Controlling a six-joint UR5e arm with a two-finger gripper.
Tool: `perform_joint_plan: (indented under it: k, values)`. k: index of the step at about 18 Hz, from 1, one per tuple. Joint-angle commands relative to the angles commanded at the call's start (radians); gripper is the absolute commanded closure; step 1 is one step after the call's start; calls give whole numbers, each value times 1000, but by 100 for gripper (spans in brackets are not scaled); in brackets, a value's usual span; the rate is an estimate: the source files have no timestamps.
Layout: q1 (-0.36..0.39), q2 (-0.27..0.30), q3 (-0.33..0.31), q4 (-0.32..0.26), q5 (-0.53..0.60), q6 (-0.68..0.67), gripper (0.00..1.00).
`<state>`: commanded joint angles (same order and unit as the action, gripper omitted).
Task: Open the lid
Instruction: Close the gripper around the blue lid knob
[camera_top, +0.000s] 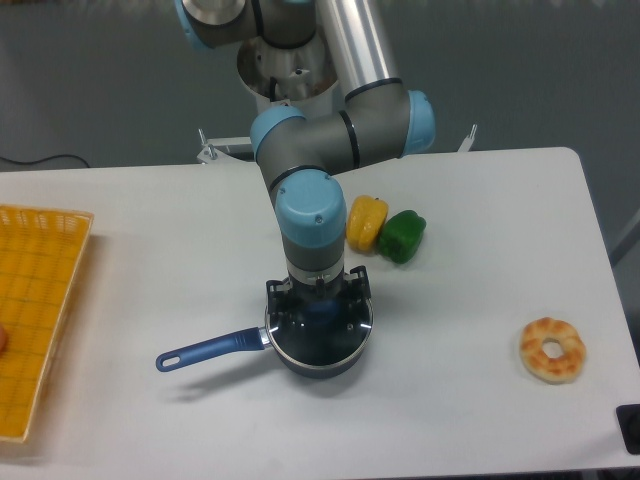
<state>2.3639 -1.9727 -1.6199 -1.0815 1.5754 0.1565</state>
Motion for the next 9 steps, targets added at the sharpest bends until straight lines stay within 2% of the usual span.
perform_joint_plan:
  k: [4, 6, 9]
  values:
    - [0, 2, 0, 0, 2, 2, 17]
    - [-2, 2, 0, 0, 2, 2, 32]
    - [-2, 2, 0, 0, 2, 3, 33]
